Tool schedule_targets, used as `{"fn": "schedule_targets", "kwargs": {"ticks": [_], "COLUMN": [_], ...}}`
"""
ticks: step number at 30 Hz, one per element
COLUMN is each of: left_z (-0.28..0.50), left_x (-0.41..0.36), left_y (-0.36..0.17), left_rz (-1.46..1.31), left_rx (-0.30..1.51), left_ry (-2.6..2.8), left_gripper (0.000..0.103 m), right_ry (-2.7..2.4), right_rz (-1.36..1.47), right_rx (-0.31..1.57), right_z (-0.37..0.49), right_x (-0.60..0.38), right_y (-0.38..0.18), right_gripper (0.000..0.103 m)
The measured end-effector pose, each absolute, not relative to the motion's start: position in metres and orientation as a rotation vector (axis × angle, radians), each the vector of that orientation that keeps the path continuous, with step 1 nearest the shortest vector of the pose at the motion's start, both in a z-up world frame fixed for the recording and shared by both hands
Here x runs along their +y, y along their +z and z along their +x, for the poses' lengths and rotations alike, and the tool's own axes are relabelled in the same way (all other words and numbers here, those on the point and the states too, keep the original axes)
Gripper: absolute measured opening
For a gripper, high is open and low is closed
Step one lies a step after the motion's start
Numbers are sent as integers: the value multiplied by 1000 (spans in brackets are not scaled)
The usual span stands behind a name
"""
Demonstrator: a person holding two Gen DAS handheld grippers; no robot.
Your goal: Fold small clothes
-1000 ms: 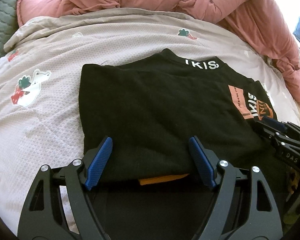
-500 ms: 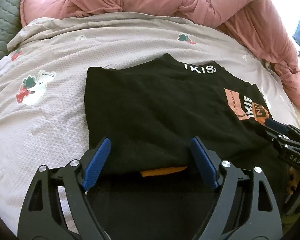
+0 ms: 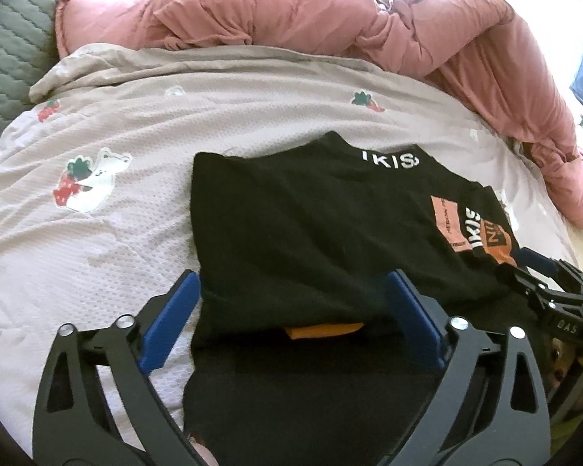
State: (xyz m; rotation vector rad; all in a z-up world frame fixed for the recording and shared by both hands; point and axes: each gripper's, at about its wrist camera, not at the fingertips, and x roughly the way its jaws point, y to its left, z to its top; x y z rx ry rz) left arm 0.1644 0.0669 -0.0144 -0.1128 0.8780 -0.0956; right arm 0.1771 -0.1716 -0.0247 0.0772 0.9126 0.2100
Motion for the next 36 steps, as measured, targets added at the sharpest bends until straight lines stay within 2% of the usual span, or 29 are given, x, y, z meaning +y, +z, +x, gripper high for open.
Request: {"fn": "schedule_targets", "kwargs": {"ticks": [4, 36], "left_z": [161, 99], "left_x": [71, 126], "left_y": [-9, -2], "left_rz": [-109, -276], "left_rx": [866, 797], "left_ry": [-71, -18], "left_gripper": [93, 93], "right_ry": [204, 213], "right_rz": [79, 92], "right_rx": [902, 841], "right_z": [175, 135], "right_x": [-174, -200], "right_y": [-20, 13], "right_gripper": [87, 87]}}
